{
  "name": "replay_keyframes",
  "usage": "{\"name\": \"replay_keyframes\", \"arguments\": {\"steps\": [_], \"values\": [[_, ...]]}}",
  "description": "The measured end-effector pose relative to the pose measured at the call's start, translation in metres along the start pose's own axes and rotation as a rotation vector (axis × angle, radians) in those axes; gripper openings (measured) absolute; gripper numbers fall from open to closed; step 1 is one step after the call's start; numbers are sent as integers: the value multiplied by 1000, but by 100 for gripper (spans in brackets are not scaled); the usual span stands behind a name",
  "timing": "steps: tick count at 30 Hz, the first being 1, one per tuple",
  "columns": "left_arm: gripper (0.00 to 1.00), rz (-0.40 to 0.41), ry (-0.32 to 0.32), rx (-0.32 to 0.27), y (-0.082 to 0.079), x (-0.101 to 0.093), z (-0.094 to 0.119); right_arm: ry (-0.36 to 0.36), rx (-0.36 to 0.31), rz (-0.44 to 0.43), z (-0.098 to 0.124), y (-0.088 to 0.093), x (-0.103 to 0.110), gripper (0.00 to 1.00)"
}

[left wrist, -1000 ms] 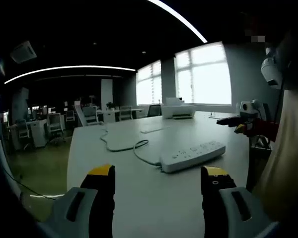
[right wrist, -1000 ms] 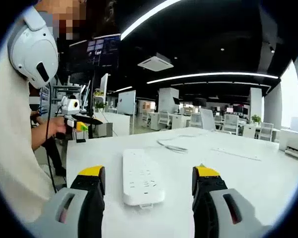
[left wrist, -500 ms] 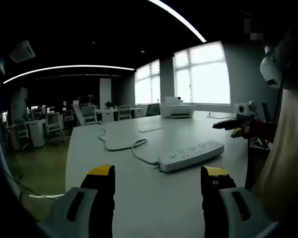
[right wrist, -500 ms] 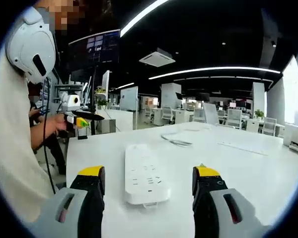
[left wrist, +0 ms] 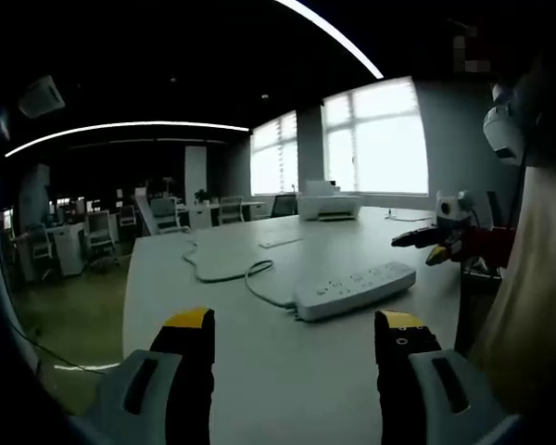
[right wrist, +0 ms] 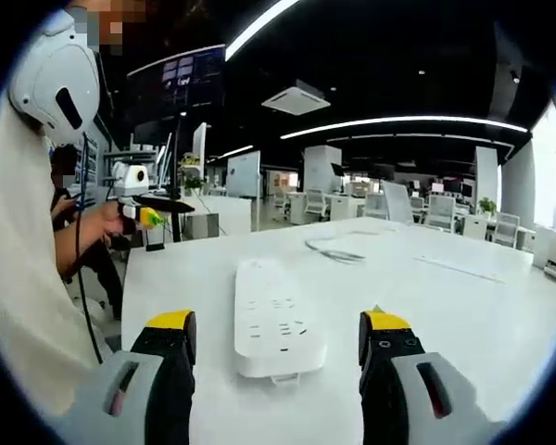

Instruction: Pick up the power strip scattered on the table, fix it on the side mounting bracket of the table, and press the switch

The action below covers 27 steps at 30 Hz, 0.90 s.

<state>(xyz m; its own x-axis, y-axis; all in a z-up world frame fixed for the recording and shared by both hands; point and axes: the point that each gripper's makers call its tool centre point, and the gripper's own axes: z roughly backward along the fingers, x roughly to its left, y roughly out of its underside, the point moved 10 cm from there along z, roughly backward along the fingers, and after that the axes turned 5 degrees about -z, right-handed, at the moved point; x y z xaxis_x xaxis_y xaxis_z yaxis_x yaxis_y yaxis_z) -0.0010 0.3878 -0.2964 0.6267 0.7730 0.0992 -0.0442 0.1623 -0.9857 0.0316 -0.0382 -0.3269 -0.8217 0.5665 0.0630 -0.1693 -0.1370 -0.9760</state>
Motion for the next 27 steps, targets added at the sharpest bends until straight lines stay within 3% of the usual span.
{"name": "replay_keyframes", "arguments": {"steps": [27], "values": [[74,6,20,8,0,0,-1,-18,65,-41,-14,18,-4,66]]}}
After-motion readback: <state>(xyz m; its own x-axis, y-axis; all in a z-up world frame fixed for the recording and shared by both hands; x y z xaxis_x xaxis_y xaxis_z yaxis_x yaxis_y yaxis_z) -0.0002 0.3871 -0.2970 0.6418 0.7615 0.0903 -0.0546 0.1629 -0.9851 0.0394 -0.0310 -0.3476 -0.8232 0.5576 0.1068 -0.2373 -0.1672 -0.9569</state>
